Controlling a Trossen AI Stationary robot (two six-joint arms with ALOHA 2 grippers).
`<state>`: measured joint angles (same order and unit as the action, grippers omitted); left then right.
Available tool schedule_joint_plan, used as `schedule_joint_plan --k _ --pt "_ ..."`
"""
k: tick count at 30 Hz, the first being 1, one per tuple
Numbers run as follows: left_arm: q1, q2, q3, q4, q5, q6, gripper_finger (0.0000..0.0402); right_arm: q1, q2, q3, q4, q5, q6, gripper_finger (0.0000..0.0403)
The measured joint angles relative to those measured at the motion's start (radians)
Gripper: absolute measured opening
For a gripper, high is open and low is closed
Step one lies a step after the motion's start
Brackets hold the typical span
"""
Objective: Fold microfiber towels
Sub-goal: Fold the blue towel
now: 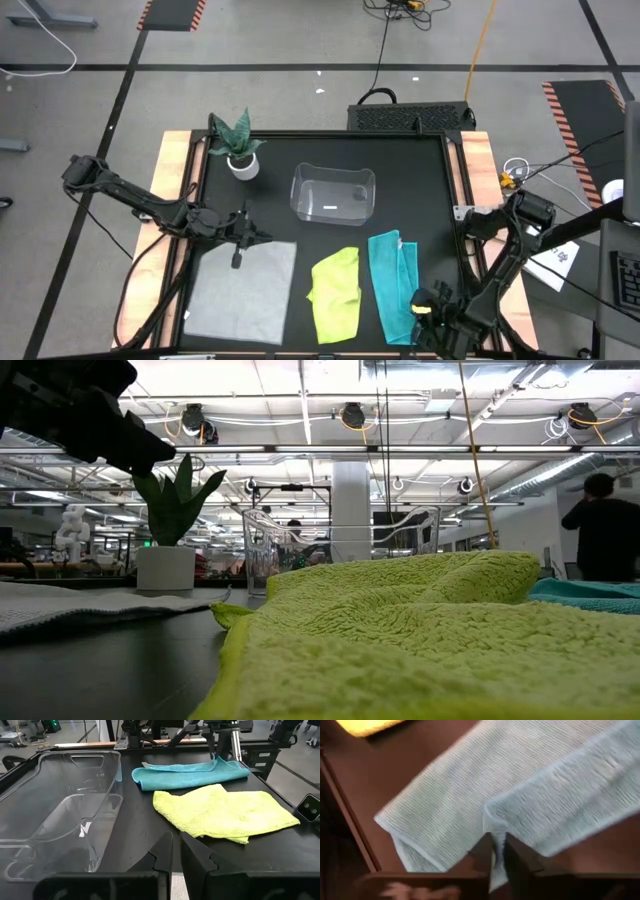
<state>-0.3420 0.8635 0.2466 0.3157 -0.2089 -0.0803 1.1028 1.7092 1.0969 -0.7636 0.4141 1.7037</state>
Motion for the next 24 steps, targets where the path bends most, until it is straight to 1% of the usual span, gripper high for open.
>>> schedule_joint_plan --k 1,5,8,12,18,24 --pt "0.0 0.0 0.0 0.0 0.0 0.0 0.0037 0.012 0.0 0.001 -0.012 0.0 0.038 0.001" --pt "0.0 0.0 0.0 0.0 0.0 0.0 0.0037 0.055 0.0 0.027 -0.096 -0.034 0.182 0.0018" --pt "0.0 0.0 0.0 0.0 0.0 0.0 0.0037 0.084 0.0 0.055 -0.193 -0.065 0.276 0.0013" --pt "0.0 0.0 0.0 -0.001 0.001 -0.009 0.0037 0.108 0.0 0.092 -0.286 -0.129 0.359 0.0004" --pt "0.0 0.0 0.0 -0.001 0.001 -0.013 0.0037 0.11 0.002 0.097 -0.229 -0.131 0.364 0.0003" --pt "0.0 0.0 0.0 -0.001 0.002 -0.012 0.0037 0.113 0.027 0.097 -0.23 -0.132 0.378 0.0004"
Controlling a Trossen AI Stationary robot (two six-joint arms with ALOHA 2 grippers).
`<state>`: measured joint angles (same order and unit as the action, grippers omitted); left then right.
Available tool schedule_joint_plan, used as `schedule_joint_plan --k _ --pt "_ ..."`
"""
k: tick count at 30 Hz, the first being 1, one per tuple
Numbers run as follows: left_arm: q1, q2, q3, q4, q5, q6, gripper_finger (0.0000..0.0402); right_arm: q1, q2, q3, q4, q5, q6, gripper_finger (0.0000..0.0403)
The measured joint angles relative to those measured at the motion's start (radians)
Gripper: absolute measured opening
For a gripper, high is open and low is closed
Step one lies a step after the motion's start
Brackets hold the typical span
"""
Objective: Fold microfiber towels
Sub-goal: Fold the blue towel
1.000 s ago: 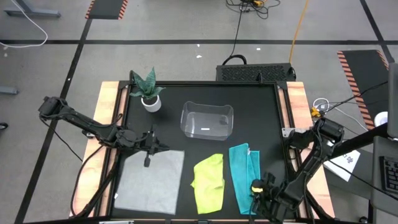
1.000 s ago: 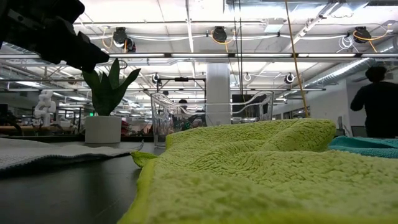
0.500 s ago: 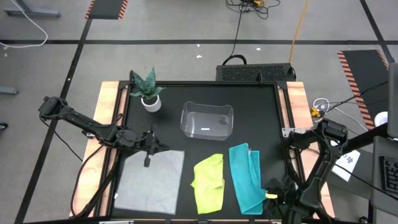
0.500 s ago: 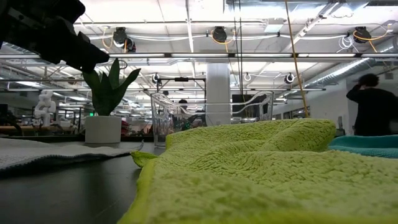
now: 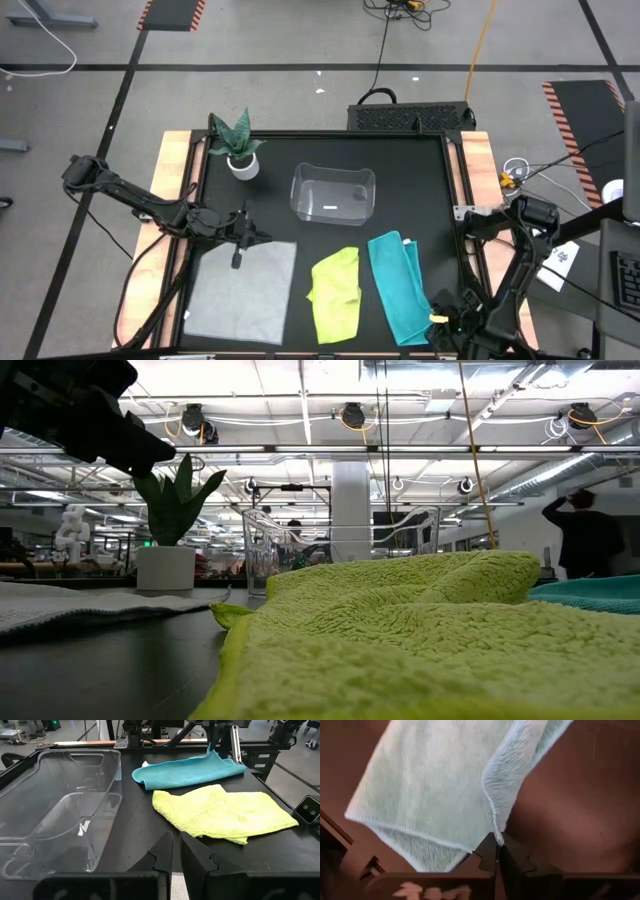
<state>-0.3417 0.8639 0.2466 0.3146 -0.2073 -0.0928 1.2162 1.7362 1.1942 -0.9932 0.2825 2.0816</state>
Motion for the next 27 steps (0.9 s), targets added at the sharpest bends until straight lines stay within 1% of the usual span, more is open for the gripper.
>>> schedule_joint_plan --k 4,9,14,19,22,25,27 --pt "0.0 0.0 0.0 0.0 0.0 -0.008 0.0037 0.002 0.008 0.0 0.019 0.001 -0.021 0.0004" --pt "0.0 0.0 0.0 0.0 0.001 -0.023 0.0037 0.031 0.012 0.0 0.048 0.003 -0.024 0.0004" --pt "0.0 0.0 0.0 0.001 0.001 -0.031 0.0037 0.05 0.012 0.0 0.051 0.031 -0.022 0.0004" --pt "0.0 0.0 0.0 0.002 0.001 -0.054 0.0037 0.06 0.012 0.0 0.042 0.031 -0.027 0.0004" --pt "0.0 0.0 0.0 0.003 0.001 -0.068 0.0037 0.062 0.012 0.0 0.061 0.037 -0.072 0.0004" --pt "0.0 0.0 0.0 0.004 0.0 -0.085 0.0037 0.062 0.012 0.0 0.102 0.105 -0.144 0.0007" --pt "0.0 0.0 0.0 0.003 0.0 -0.095 0.0037 0.062 0.012 0.0 0.107 0.143 -0.177 0.0016"
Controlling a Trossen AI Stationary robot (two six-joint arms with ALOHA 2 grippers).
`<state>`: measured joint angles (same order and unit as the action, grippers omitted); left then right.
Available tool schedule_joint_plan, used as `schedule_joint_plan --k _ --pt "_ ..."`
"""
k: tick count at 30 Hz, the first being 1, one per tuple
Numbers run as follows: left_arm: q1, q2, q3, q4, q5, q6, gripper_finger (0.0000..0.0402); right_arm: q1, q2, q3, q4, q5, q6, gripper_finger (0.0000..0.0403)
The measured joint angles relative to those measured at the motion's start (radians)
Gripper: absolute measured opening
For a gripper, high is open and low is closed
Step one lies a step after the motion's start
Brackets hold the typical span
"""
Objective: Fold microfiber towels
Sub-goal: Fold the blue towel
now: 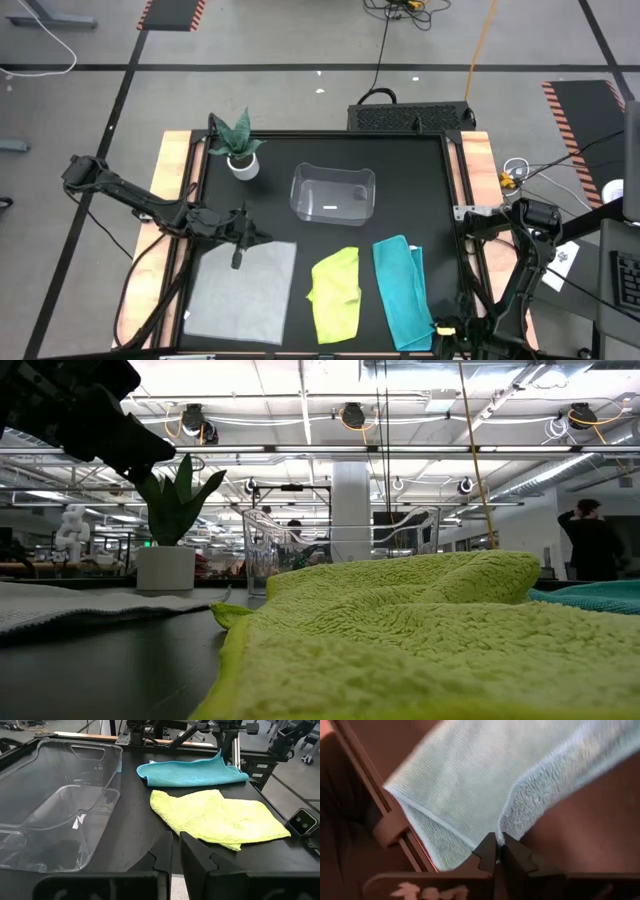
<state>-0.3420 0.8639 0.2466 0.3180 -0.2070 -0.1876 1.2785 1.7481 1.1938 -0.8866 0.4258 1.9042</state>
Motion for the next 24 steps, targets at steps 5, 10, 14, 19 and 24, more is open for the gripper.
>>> schedule_joint_plan --k 5,10,14,19,24 --pt "0.0 0.0 0.0 0.001 0.0 -0.004 0.0037 0.0 0.0 0.0 -0.008 0.023 -0.005 0.0074" --pt "0.0 0.0 0.0 0.001 0.0 -0.025 0.0037 0.0 0.0 0.0 -0.027 0.022 -0.001 0.0154" --pt "0.0 0.0 0.0 0.001 -0.001 -0.025 0.0037 0.0 0.0 0.0 -0.093 0.065 -0.001 0.0194" --pt "0.0 0.0 0.0 0.014 -0.002 -0.008 0.0037 -0.006 0.0 0.0 -0.174 0.293 -0.019 0.0205" --pt "0.0 0.0 0.0 0.016 -0.002 0.0 0.0037 -0.065 0.0 -0.001 -0.203 0.336 -0.13 0.0205"
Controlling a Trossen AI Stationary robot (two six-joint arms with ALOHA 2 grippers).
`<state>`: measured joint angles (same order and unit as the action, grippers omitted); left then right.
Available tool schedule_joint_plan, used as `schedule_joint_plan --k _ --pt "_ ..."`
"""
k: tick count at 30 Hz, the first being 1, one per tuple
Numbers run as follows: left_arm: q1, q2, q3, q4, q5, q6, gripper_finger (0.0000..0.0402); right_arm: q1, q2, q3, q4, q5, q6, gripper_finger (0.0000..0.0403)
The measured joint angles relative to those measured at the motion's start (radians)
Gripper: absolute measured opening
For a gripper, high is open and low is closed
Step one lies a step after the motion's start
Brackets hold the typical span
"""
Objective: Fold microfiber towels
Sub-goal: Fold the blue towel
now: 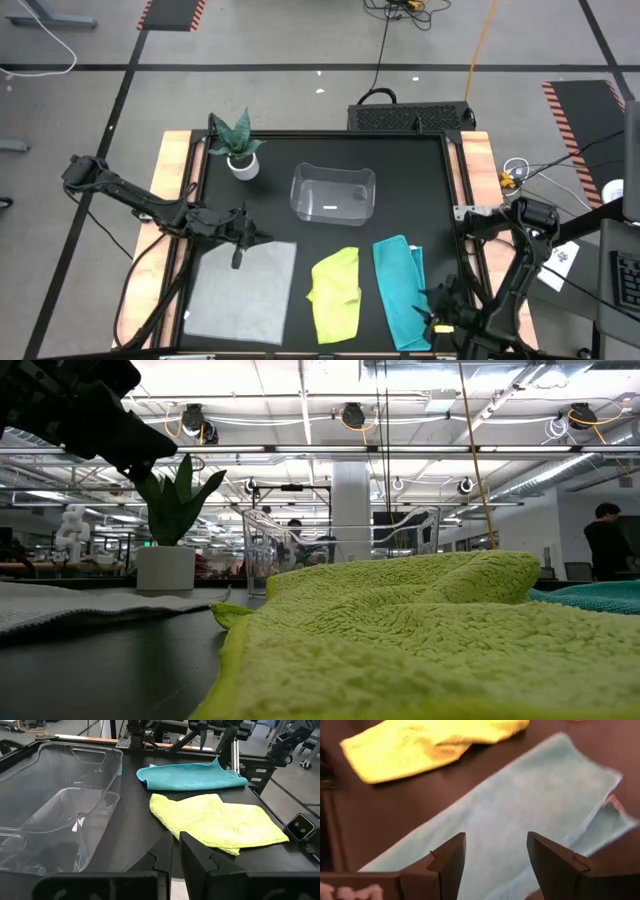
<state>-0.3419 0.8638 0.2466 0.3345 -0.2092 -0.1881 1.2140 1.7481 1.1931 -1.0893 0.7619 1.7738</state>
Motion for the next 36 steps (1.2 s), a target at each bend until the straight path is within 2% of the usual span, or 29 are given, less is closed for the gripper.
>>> schedule_joint_plan --k 4,10,13,16,18,20,27,31,36 --pt "0.0 0.0 0.0 0.005 0.005 -0.012 0.0037 -0.064 0.001 -0.018 0.029 0.002 -0.125 0.0205" --pt "0.0 0.0 0.0 0.027 0.111 0.0 0.0037 -0.148 0.001 -0.066 0.101 0.01 -0.305 0.0205" --pt "0.0 0.0 0.0 0.04 0.101 0.02 0.0037 -0.184 0.001 -0.081 0.104 0.076 -0.366 0.0205" --pt "0.0 0.0 0.0 0.045 0.052 0.061 0.0037 -0.213 0.001 -0.085 0.081 0.21 -0.391 0.0202" --pt "0.0 0.0 0.0 0.059 0.013 0.088 0.0037 -0.231 -0.002 -0.085 0.071 0.305 -0.387 0.0186" --pt "0.0 0.0 0.0 0.072 -0.013 0.092 0.0037 -0.251 -0.009 -0.085 0.071 0.353 -0.404 0.0156" --pt "0.0 0.024 0.0 0.043 0.038 0.081 0.0037 -0.295 -0.03 -0.085 0.075 0.364 -0.56 0.0013" --pt "0.001 0.118 0.0 0.083 0.036 0.11 0.0037 -0.323 -0.032 -0.088 0.075 0.392 -0.565 0.0021" --pt "0.0 0.311 0.037 0.161 0.001 0.135 0.0037 -0.352 -0.032 -0.107 0.051 0.393 -0.521 0.0028"
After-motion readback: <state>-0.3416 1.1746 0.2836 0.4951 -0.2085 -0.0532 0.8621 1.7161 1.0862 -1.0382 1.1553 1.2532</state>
